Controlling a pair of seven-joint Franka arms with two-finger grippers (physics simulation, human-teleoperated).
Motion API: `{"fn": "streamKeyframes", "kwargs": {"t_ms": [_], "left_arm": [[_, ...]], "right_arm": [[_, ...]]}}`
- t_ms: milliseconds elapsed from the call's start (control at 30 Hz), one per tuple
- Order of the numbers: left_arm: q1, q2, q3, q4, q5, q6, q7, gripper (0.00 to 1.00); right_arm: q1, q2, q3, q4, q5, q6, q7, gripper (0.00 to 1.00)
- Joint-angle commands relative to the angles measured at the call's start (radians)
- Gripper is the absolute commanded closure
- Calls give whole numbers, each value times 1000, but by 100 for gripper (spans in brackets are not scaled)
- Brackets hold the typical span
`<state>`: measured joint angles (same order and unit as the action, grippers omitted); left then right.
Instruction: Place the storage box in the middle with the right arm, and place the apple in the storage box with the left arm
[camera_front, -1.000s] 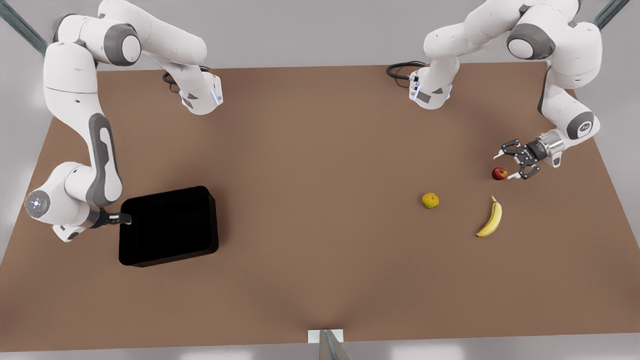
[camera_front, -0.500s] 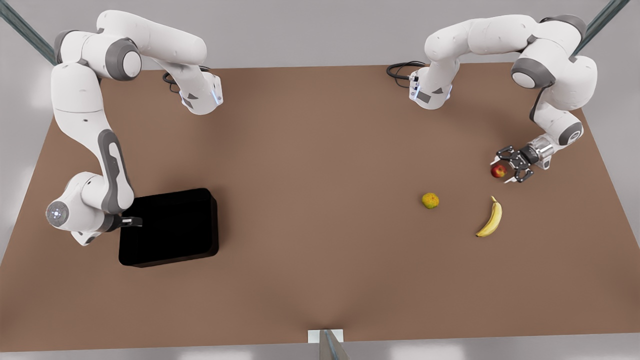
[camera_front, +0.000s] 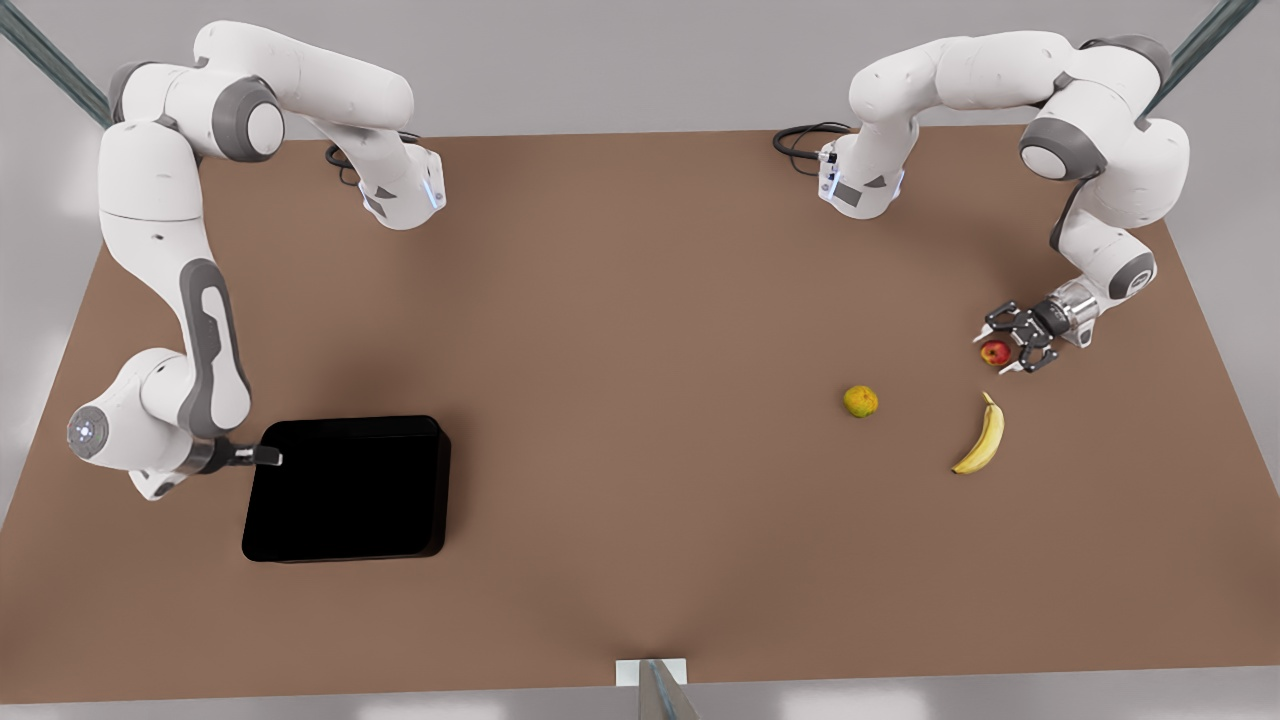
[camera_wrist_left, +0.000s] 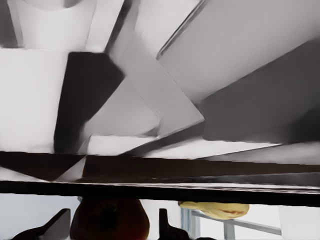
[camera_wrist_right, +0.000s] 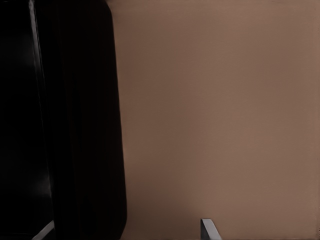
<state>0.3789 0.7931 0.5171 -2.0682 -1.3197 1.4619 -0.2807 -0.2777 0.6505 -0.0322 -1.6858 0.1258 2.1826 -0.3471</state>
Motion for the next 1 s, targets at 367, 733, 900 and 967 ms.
{"fn": "streamKeyframes", "kwargs": {"t_ms": [367,733,900,967], "left_arm": [[2,9,-35,0,-36,15,0,79],[-63,-270,-238,244,488,144,-185,79],[-94,-338,-669,404,1068,218,-498,79],[-94,-336,-781,419,1175,236,-598,79]], "right_arm": [[5,44,0,29,-3,-12,-10,79],[41,26,18,144,-21,-218,-13,79],[41,29,18,147,-20,-216,-9,79],[43,31,18,150,-20,-216,-1,79]]}}
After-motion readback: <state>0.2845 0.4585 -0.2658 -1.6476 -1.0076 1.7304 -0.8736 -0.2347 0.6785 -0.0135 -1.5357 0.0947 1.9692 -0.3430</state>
